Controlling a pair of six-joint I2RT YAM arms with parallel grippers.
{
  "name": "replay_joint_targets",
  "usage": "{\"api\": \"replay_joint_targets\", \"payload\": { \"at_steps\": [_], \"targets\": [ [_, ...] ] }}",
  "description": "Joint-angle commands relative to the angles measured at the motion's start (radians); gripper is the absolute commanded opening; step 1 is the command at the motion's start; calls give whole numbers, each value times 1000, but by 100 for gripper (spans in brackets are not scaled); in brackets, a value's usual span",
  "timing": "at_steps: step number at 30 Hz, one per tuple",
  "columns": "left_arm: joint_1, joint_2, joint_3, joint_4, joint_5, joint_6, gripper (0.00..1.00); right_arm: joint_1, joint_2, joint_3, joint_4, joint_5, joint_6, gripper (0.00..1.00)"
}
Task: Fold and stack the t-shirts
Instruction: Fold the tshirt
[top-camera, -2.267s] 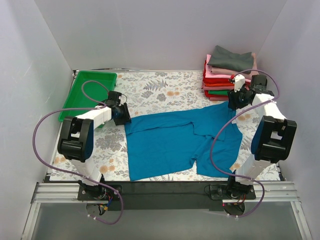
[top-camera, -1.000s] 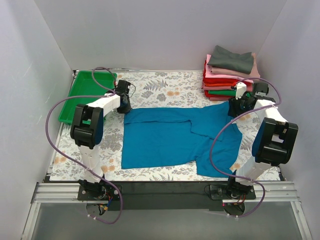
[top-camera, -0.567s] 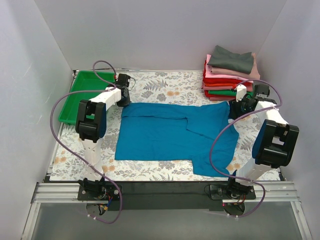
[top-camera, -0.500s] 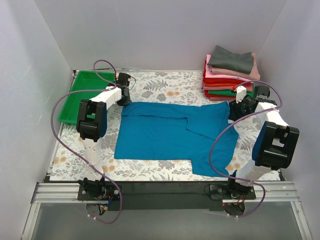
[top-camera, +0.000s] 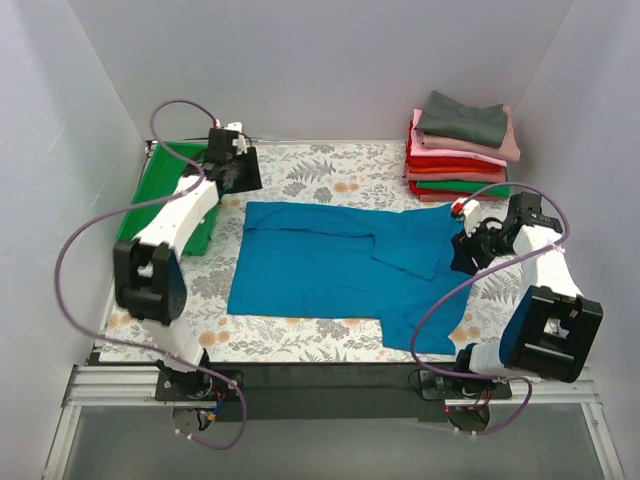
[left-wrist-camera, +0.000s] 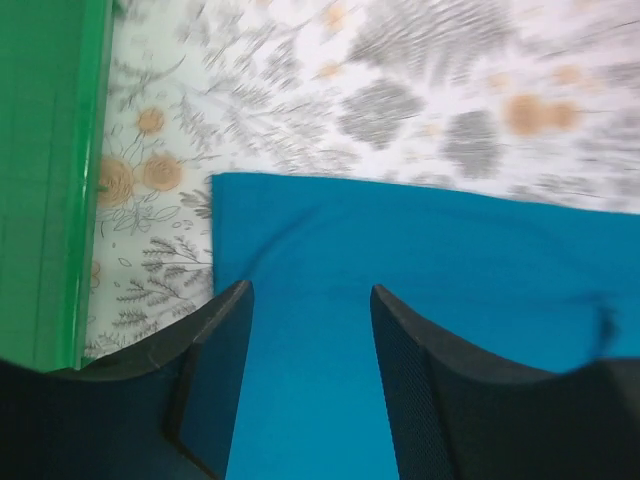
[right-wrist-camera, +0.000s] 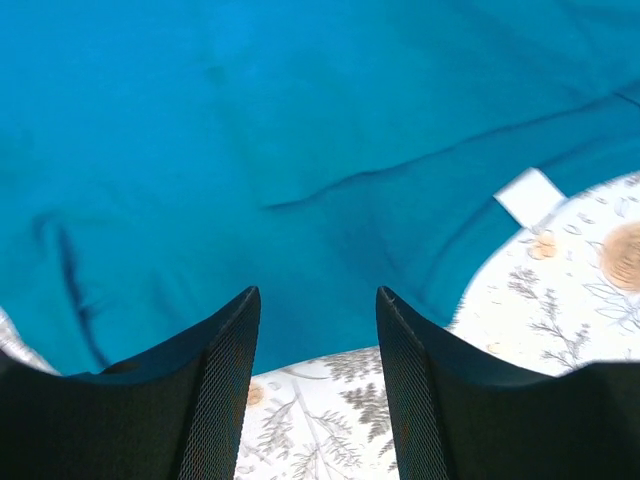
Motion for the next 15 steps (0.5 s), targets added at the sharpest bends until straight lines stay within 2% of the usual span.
{"api": "replay_joint_targets", "payload": {
  "at_steps": [1,2,4,5,6,7,8,10,13,15],
  "targets": [
    [-12,-323,-86,51,152,51,50,32,-77,-27,-176,-115,-160,57],
    [-16,-387,-161,51,158,53,50,42,-95,-44,-191,-126,-196,58],
    [-16,-577,-255,62,193,45,61,72,-158,-69,-210,-164,-217,58],
    [-15,-645,-360,66,216,34,67,82,-183,-83,-213,-179,-246,59],
    [-15,-711,-425,72,233,21,91,94,-209,-112,-211,-207,-255,65],
    [-12,-860,-480,77,261,1,96,117,-256,-126,-207,-224,-272,69],
    [-10,-926,-570,69,267,-65,98,129,-279,-144,-208,-261,-316,71],
    [-16,-1035,-603,-22,287,-135,98,172,-333,-187,-210,-293,-361,76],
    [-21,-1093,-709,-82,379,-335,88,245,-369,-218,-205,-305,-381,81],
    [-21,-1136,-787,-107,428,-468,87,264,-367,-227,-202,-293,-363,81]
  ]
}}
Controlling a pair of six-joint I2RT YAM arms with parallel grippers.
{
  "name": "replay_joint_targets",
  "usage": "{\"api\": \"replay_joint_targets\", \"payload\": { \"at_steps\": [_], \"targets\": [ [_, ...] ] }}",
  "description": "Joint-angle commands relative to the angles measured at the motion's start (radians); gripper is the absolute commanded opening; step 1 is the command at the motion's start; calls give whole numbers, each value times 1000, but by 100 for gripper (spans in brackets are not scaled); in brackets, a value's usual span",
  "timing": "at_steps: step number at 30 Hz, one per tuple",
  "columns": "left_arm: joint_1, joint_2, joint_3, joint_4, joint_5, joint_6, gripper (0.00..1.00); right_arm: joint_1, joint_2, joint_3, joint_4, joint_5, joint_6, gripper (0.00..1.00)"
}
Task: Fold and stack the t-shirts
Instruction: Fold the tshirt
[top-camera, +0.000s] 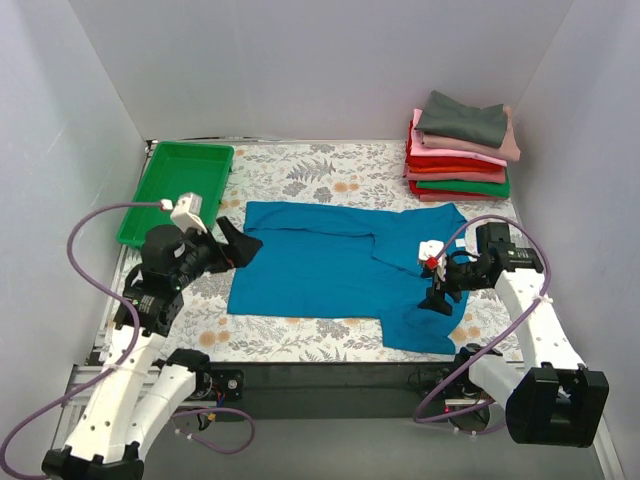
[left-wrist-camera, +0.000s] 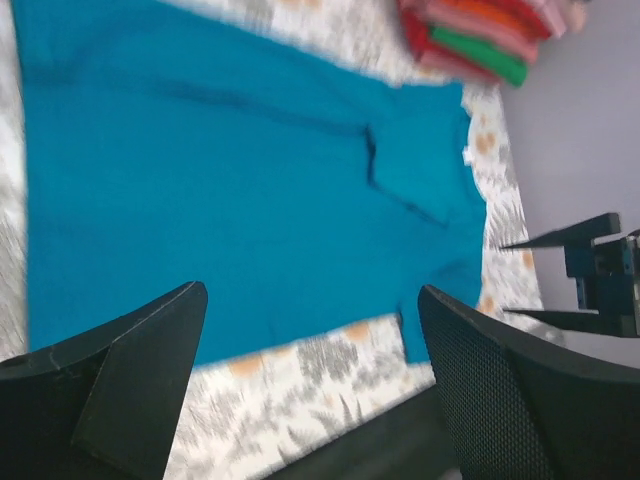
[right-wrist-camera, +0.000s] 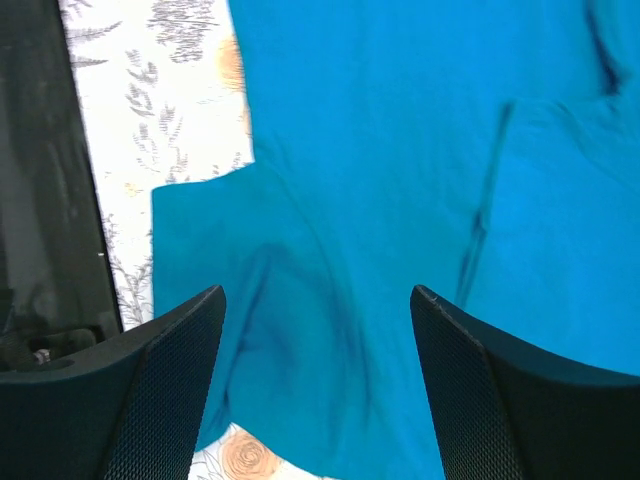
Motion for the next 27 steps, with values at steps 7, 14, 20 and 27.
{"api": "replay_joint_targets", "payload": {
  "at_steps": [7,14,20,27],
  "targets": [
    [-16,52,-209,-272,83,-385,83,65,-11,-86,62,8,47,81],
    [-30,211,-192,-386,-161,-454,65,64,-33,-114,155,30,133,81],
    [-31,260,-208,-380,-338,-534,63,64,-24,-108,163,47,147,80],
    [-31,371,-238,-312,-388,-598,54,64,-24,-103,163,70,148,80]
  ]
}}
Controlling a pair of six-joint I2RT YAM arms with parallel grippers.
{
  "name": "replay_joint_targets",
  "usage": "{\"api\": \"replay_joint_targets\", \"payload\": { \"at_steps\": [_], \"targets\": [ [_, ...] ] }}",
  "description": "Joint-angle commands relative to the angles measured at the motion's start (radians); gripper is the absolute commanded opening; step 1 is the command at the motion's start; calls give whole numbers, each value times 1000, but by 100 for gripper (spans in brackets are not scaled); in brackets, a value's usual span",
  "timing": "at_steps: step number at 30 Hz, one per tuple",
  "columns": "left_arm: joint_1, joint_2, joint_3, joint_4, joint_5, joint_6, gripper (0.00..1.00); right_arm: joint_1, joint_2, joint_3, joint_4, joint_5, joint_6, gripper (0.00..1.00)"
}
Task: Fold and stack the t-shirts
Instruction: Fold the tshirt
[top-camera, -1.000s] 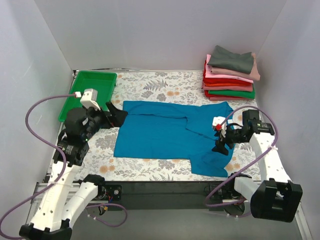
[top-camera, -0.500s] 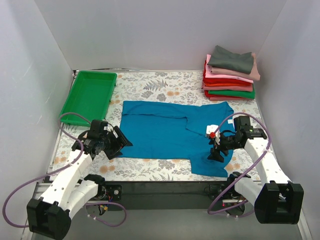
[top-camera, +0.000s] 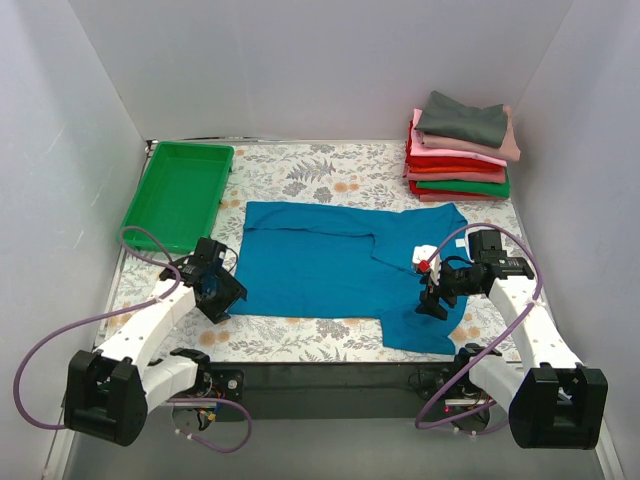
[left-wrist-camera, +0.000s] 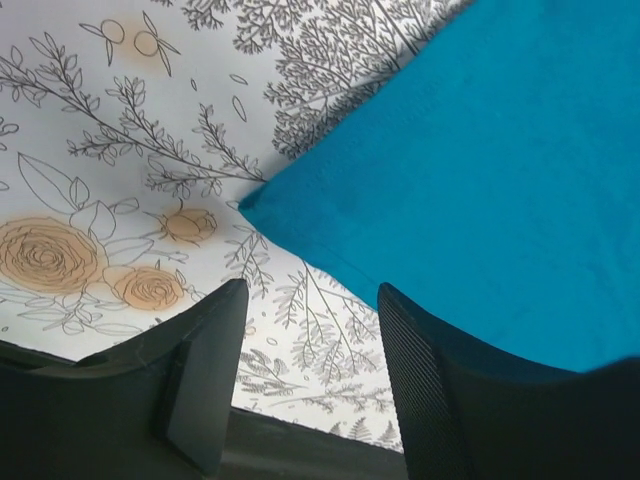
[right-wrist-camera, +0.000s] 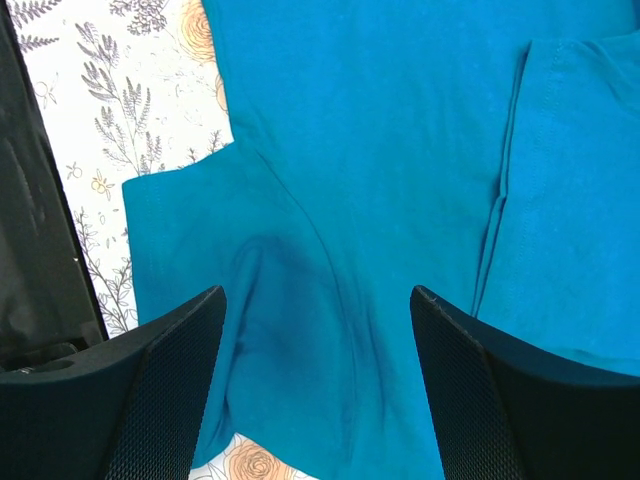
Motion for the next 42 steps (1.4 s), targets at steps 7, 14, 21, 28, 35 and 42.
{"api": "replay_joint_targets", "payload": {
  "at_steps": [7,14,21,28,35,42],
  "targets": [
    [-5,95,-61,115,-93,-93,50,4,-9,15,9,28,18,80],
    [-5,120,-78,135,-113,-106,22,4,-14,49,-4,57,23,81],
    [-5,51,-66,145,-93,-60,3,4,17,73,-179,210,-163,79],
    [-5,-36,-81,181,-44,-23,0,4,15,0,-297,447,-402,75],
    [-5,-33,-90,209,-24,-3,0,56,111,-56,-307,461,-411,69],
    [-5,-32,-92,217,-19,3,0,212,185,-90,-213,484,-241,56]
  ]
}}
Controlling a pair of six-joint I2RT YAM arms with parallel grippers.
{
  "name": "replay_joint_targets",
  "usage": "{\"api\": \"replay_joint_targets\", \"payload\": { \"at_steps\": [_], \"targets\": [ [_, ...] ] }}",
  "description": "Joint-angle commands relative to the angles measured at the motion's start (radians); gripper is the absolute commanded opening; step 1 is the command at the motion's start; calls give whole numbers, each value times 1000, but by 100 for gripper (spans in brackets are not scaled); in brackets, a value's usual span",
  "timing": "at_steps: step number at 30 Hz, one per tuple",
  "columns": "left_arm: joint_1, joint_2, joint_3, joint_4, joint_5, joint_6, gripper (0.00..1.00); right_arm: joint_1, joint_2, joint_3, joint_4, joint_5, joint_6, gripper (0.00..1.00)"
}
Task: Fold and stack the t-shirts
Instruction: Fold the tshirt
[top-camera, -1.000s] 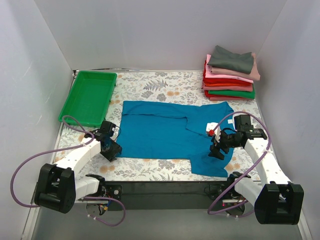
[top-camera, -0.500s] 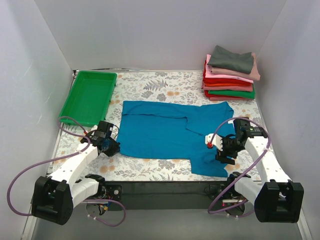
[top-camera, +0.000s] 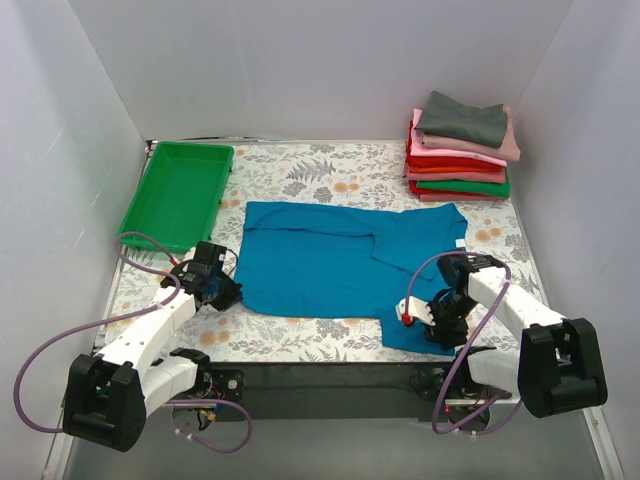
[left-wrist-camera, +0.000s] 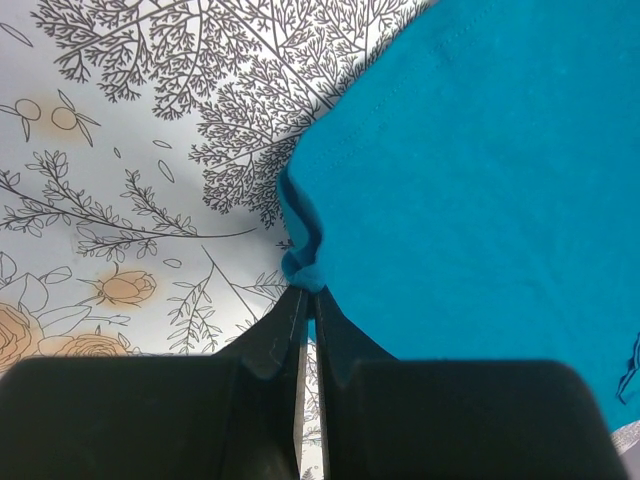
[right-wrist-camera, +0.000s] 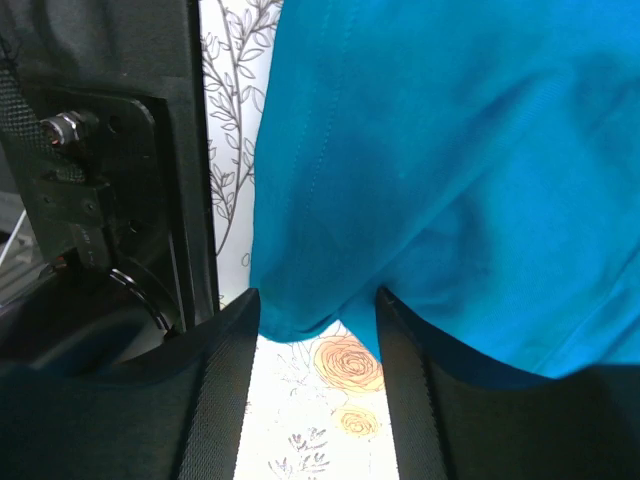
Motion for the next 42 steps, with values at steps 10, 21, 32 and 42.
{"api": "replay_joint_targets", "payload": {
  "at_steps": [10,21,32,42],
  "targets": [
    [-2,-23,-13,8,4,13,0,80,21,23,15,21,136,2],
    [-4,-26,-10,7,-7,8,0,78,132,313,123,-33,349,1],
    [-2,-29,-13,10,-7,8,0,49,182,375,294,65,563,45],
    [-4,-32,-16,22,5,15,0,-65,99,251,147,68,456,43]
  ]
}}
